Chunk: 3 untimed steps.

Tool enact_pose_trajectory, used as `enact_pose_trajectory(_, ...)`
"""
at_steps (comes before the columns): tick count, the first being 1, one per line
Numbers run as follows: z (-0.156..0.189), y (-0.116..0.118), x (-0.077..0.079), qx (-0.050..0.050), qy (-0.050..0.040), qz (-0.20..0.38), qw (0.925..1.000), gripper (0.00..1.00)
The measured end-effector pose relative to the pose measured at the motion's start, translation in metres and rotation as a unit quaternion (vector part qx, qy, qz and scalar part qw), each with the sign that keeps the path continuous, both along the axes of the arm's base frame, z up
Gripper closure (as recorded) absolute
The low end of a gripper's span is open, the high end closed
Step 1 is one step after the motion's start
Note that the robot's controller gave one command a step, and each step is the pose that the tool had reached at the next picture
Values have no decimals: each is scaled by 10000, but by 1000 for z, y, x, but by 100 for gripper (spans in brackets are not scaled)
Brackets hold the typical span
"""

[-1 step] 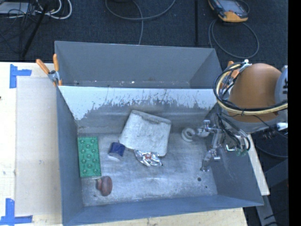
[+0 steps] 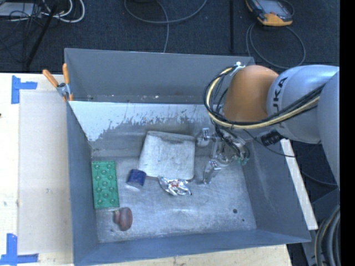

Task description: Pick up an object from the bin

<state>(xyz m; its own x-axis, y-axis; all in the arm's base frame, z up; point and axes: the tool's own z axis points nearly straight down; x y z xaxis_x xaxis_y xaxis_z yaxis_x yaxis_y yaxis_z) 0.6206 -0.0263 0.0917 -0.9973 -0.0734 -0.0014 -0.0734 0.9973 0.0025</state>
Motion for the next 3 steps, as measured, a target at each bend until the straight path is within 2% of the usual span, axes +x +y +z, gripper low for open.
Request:
enact_pose_trajectory(1, 6, 55, -53, 2, 33, 140, 9999, 0)
enact_pose_trajectory(2, -21, 115, -115, -12, -4, 331, 9994, 0)
enact_pose_trajectory(3, -19, 113, -114, -11, 9, 328, 9995, 100)
